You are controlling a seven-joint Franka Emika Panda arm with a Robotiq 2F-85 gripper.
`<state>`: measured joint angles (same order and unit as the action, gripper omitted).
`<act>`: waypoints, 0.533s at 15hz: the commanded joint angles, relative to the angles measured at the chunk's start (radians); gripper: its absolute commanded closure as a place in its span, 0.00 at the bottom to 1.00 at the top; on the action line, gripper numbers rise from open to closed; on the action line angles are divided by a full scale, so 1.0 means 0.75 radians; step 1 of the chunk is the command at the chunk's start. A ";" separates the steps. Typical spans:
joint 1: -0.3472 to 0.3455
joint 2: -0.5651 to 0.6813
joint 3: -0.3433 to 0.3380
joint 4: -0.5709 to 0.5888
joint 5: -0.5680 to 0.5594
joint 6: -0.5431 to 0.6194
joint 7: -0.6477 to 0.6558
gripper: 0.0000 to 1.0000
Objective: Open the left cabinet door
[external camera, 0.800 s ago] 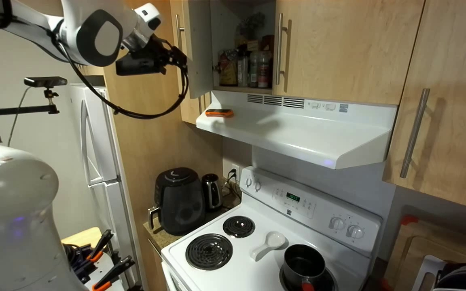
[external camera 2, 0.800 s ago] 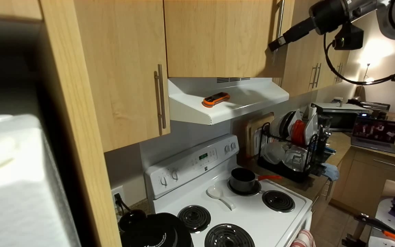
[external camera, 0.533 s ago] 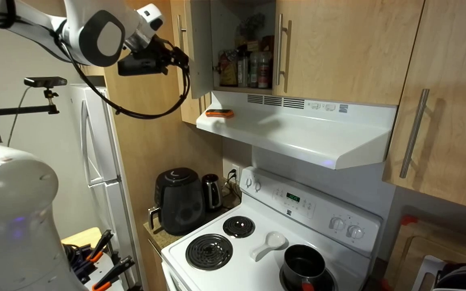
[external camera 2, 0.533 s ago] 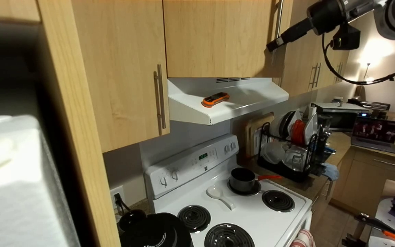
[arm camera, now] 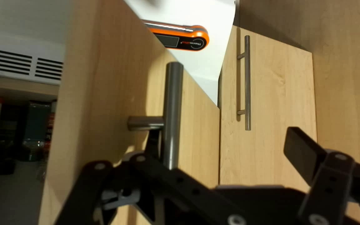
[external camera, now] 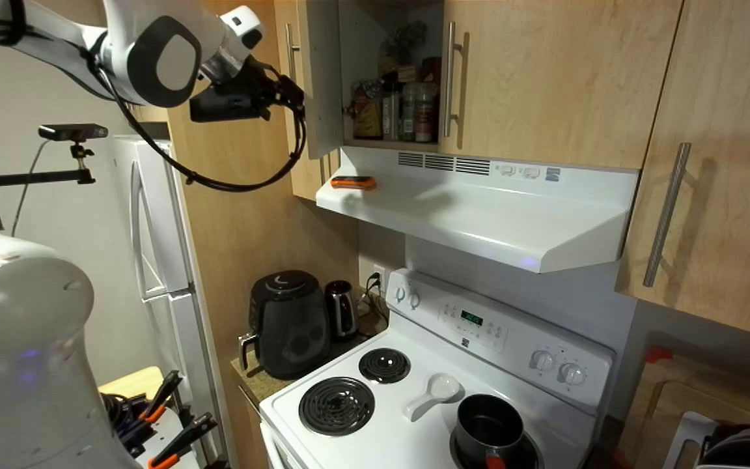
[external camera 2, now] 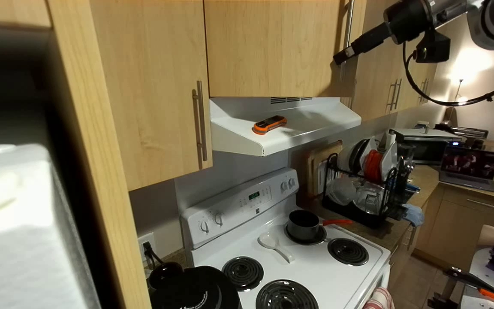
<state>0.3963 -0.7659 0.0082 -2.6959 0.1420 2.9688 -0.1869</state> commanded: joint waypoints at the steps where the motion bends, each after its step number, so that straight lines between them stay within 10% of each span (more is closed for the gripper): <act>1: -0.055 0.032 0.021 0.012 -0.046 0.016 0.050 0.00; 8: -0.278 0.075 0.087 0.035 -0.107 0.057 0.112 0.00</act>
<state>0.2406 -0.7314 0.0477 -2.6760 0.1022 2.9859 -0.1566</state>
